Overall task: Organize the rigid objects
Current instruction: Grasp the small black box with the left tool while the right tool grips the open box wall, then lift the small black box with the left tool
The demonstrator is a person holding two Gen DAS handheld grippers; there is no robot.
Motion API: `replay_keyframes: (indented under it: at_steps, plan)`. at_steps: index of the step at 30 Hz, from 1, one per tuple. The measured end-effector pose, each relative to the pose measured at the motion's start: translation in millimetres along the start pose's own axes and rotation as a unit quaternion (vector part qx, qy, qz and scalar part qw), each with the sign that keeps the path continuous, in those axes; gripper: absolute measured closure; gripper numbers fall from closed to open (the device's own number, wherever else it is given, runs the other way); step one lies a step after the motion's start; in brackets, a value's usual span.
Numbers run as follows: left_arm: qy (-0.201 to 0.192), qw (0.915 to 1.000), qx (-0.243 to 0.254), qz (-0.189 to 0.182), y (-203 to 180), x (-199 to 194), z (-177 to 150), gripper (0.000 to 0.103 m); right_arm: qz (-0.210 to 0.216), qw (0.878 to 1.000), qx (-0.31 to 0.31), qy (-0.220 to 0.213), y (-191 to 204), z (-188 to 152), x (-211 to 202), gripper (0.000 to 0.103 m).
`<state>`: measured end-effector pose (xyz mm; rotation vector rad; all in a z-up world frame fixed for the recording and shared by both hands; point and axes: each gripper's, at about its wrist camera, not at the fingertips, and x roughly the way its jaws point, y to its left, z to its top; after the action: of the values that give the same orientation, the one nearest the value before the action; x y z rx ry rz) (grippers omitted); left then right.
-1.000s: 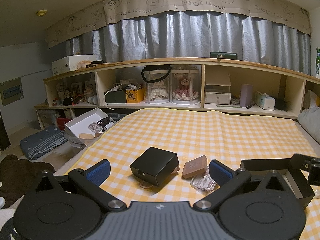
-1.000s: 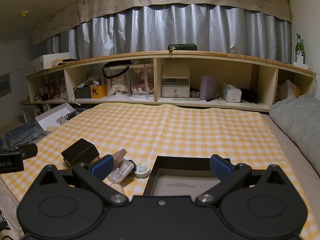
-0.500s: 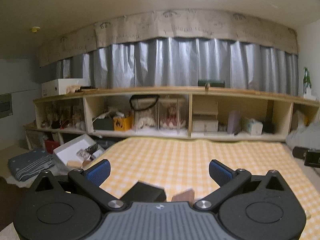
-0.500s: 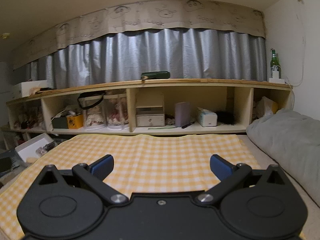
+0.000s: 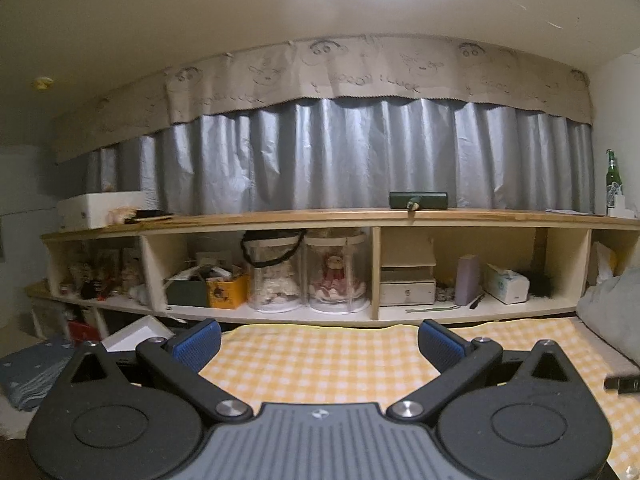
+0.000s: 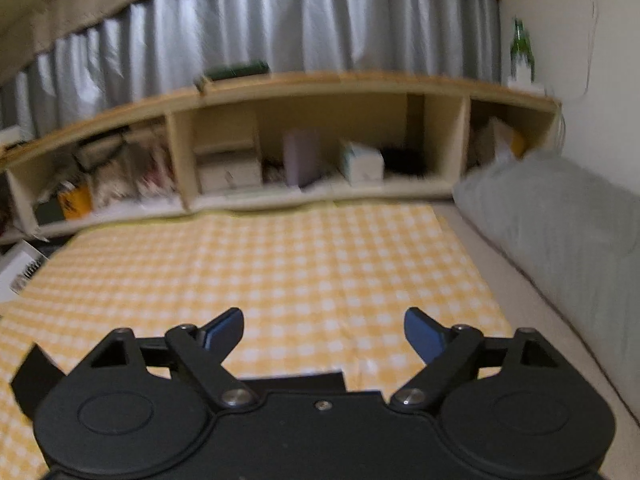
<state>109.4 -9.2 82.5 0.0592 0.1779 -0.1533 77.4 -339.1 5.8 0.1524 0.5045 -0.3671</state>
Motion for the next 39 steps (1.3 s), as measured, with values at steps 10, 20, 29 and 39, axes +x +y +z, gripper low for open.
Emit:
replay_keyframes:
  at_steps: [10,20,29,39]
  plan:
    - [0.093,0.9956,-0.009,-0.006,22.2,98.3,-24.1,0.000,-0.019,0.985,0.006,0.170,-31.3,-45.4,65.0,0.043]
    - [0.253,0.9605,0.067,-0.094,62.4,149.4,-98.2,0.000,-0.003,0.969,-0.041,0.244,-18.3,-74.1,69.7,0.076]
    - [0.319,0.9292,0.109,-0.151,74.6,176.0,-139.0,0.000,0.003,0.965,-0.037,0.261,-20.1,-82.0,74.2,0.095]
    - [0.355,0.9179,0.062,-0.166,97.6,202.6,-155.0,0.000,0.002,0.963,-0.032,0.269,-11.6,-79.1,77.0,0.099]
